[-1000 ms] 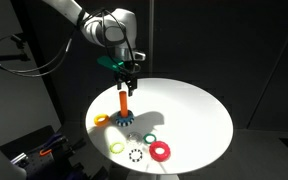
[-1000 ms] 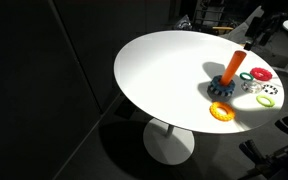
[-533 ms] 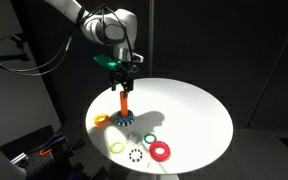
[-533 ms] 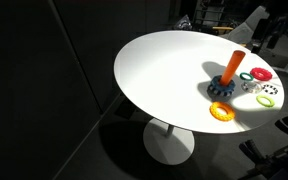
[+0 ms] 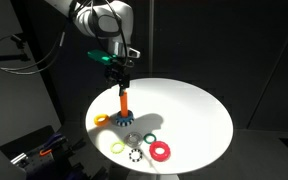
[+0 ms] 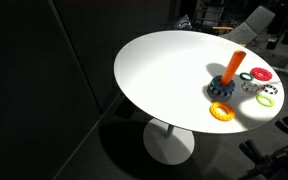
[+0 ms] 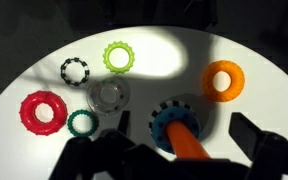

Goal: Put the blue ring on the stack

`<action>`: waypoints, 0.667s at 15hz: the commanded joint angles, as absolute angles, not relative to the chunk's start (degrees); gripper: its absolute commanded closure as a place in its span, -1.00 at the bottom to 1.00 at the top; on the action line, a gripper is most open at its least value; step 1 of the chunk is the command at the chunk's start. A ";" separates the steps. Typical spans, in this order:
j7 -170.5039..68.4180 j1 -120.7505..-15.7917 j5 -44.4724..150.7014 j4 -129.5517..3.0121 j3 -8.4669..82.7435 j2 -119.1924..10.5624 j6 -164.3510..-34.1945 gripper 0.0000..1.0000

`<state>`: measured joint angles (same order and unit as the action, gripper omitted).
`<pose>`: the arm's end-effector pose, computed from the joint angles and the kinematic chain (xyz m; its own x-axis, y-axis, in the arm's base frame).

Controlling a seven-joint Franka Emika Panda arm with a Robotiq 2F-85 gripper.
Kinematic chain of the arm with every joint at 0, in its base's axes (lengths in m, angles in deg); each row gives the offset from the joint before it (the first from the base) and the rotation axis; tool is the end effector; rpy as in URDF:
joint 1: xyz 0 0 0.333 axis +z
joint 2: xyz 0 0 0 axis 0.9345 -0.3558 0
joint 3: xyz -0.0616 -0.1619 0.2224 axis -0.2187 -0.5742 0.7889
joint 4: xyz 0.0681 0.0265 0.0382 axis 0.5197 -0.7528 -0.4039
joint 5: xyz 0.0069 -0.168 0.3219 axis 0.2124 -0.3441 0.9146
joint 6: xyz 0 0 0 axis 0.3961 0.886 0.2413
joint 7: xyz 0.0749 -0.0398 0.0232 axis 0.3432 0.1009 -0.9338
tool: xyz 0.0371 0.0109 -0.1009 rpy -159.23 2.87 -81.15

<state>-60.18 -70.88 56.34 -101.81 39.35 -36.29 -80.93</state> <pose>0.4602 -0.0277 0.3310 0.9738 0.0181 -0.2265 0.0133 -0.9997 -0.0228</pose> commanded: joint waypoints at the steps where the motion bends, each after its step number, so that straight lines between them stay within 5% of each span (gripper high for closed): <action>1: -61.21 -71.35 55.49 -106.81 38.74 -29.37 -81.29 -1.00; 10: -60.28 -71.87 56.28 -109.62 37.56 -24.16 -80.99 -1.00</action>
<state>-60.27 -71.90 56.28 -109.70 37.57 -24.09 -81.07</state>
